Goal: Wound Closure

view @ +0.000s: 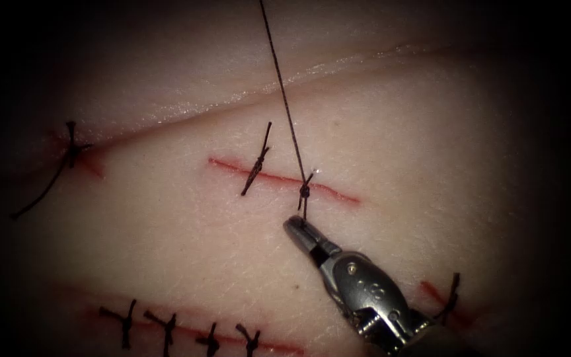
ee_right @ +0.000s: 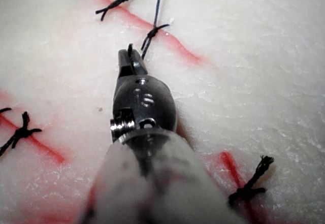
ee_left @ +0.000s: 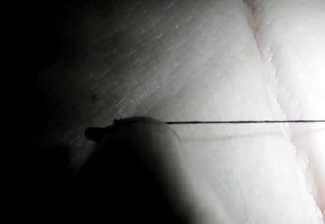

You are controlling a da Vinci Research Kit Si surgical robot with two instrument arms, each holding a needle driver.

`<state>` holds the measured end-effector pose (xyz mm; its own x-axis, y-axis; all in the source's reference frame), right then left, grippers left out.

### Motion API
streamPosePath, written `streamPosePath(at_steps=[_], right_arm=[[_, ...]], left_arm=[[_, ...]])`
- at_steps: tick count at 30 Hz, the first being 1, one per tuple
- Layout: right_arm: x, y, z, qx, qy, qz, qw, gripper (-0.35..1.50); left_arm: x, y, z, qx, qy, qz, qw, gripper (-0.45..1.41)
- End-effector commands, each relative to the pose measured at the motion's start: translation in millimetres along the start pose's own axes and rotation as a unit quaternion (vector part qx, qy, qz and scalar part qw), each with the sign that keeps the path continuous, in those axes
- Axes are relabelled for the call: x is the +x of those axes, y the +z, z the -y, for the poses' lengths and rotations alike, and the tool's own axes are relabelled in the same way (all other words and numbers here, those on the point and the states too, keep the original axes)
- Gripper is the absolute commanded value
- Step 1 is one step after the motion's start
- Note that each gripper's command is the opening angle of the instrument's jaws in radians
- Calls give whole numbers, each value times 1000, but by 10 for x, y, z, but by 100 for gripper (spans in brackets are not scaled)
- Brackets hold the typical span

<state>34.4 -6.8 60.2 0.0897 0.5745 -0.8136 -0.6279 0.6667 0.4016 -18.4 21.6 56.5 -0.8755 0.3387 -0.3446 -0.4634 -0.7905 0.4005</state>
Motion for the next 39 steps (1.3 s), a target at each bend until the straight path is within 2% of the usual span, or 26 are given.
streamPosePath(at_steps=[1, 9, 17, 20, 21, 23, 24, 26, 29, 33, 37, 39], right_arm=[[-10, 6, 7, 2, 0, 2, 1000, -35], [-18, -6, 3, -1, -4, 12, 1000, -35], [-27, -14, 4, 0, -9, 21, 1000, -35], [-21, -10, 3, 8, -6, 1, 1000, -35], [-18, -9, 3, 14, -5, -2, 1000, -16], [-10, -8, 2, 20, -4, -4, 1000, 71], [-6, -7, 2, 22, 4, -5, 1000, 89], [3, -9, 1, 28, 20, -3, 999, 108], [15, -11, 0, 30, 28, 0, 999, 121], [32, -16, -5, 32, 36, -2, 999, 125], [43, -17, -15, 34, 42, -3, 999, 121], [46, -17, -20, 35, 44, -3, 998, 111]], left_arm=[[0, 7, -5, 1, -1, -1, 1000, -45], [-9, 27, 14, 13, -3, 4, 1000, -45], [-13, 28, 15, 17, -3, 6, 1000, -45], [-12, 23, 9, 19, 0, 7, 1000, -45], [-12, 20, 6, 20, 3, 7, 1000, -45], [-12, 10, -1, 20, 3, 6, 1000, -45], [-11, 5, -5, 19, 3, 2, 1000, -45], [-10, -11, -13, 14, 4, -13, 1000, -45], [-7, -37, -26, 8, 4, -26, 1000, -45], [0, -79, -39, -8, -16, -60, 998, -45], [11, -127, -46, -29, -52, -113, 992, -45], [17, -152, -48, -32, -60, -138, 988, -45]])
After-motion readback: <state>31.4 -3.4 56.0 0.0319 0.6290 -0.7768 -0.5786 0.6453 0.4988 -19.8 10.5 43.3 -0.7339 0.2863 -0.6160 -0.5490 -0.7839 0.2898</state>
